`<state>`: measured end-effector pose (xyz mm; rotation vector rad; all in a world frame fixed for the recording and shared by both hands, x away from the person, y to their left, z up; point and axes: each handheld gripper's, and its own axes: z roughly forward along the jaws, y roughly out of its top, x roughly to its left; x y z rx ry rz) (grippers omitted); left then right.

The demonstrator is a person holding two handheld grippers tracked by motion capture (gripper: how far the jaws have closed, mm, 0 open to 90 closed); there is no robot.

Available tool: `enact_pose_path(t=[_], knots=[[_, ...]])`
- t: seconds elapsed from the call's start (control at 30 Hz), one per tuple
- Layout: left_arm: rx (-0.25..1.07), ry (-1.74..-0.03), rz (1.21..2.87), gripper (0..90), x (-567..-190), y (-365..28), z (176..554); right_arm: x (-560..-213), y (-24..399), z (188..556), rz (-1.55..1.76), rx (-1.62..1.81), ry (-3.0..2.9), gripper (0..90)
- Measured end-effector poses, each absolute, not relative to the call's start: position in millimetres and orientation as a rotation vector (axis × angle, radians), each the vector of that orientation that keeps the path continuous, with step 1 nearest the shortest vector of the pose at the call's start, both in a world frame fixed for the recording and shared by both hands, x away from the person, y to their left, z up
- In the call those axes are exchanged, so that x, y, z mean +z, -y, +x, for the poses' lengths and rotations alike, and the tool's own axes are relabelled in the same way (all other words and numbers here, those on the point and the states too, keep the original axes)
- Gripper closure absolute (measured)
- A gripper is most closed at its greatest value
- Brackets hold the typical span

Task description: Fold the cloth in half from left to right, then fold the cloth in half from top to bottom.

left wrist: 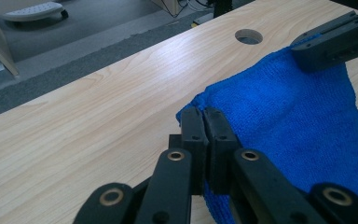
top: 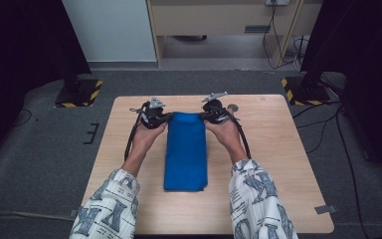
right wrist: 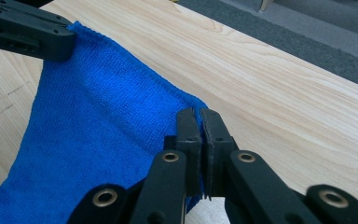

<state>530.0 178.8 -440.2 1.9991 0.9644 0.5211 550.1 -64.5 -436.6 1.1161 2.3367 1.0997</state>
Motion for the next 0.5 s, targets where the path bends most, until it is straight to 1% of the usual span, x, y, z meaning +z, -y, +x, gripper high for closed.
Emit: enact_pose_path(t=[0.5], knots=[[0.531, -0.949, 2.008, 88.0, -431.4, -179.9, 521.7, -434.7, 64.4, 543.2, 1.088, 1.114, -2.336, 87.8]])
